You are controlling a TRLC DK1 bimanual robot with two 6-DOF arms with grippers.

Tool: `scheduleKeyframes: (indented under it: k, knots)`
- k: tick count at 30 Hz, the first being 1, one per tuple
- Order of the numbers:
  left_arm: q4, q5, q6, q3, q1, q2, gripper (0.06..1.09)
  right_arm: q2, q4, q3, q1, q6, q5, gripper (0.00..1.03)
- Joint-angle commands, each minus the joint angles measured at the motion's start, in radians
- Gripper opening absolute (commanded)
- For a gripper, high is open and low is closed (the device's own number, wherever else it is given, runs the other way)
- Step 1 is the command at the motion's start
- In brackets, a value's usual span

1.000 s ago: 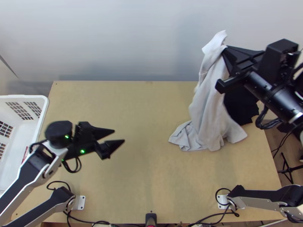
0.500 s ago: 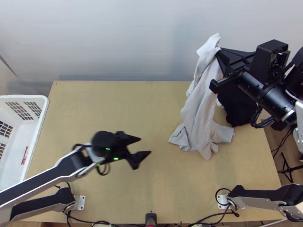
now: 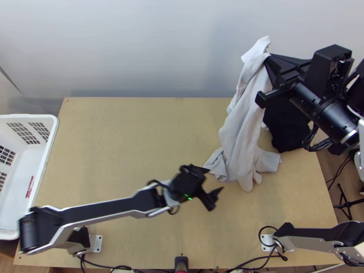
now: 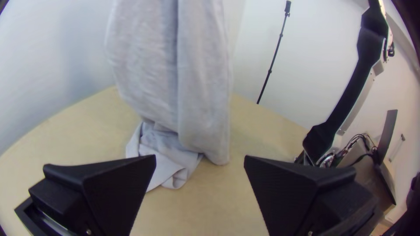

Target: Fold the t-shirt

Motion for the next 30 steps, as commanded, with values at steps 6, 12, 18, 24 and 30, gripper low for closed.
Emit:
scheduleKeyframes:
  k: [6, 12, 18, 24, 30]
  knots:
    - [0.052, -0.199, -0.163, 0.172, -0.176, 0.292, 1.04, 0.004, 0.000, 0.005, -0.027, 0.000, -0.001, 0.03]
    - [0.051, -0.199, -0.241, 0.233, -0.194, 0.395, 1.03, 0.009, -0.001, 0.004, -0.029, 0.002, -0.001, 0.03]
    - [-0.009, -0.202, -0.267, 0.353, -0.191, 0.507, 1.03, 0.007, -0.001, -0.001, -0.033, 0.008, -0.001, 0.03]
    - [-0.087, -0.205, -0.284, 0.491, -0.174, 0.615, 1.03, 0.004, -0.001, -0.001, -0.033, 0.008, -0.001, 0.03]
    - [-0.087, -0.217, -0.332, 0.590, -0.173, 0.707, 1.03, 0.000, -0.001, -0.001, -0.042, 0.006, -0.001, 0.03]
